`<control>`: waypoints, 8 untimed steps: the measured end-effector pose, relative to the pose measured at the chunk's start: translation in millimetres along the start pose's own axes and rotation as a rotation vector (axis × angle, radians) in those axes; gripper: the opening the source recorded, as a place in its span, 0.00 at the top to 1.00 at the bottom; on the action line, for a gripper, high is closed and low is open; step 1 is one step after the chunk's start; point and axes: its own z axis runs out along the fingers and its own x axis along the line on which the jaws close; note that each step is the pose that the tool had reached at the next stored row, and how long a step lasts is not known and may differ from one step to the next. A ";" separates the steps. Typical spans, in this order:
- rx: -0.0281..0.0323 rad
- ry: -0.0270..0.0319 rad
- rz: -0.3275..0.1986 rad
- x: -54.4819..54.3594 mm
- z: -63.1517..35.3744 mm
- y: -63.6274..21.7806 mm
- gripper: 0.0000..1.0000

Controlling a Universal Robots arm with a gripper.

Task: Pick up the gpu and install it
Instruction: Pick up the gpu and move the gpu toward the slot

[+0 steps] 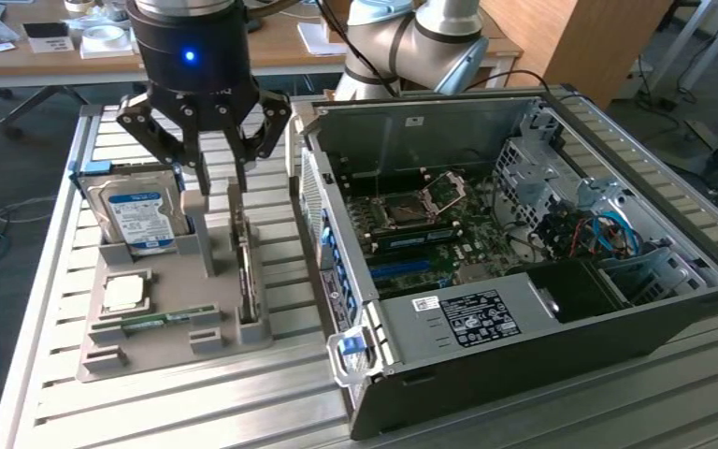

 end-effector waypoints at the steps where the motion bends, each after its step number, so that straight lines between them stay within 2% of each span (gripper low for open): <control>1: -0.0001 0.0000 0.000 0.0 1.8 -0.1 0.58; 3: -0.0002 -0.0001 0.000 0.1 5.2 -0.2 0.58; 8: 0.0000 0.0000 0.000 0.1 5.8 -0.3 0.58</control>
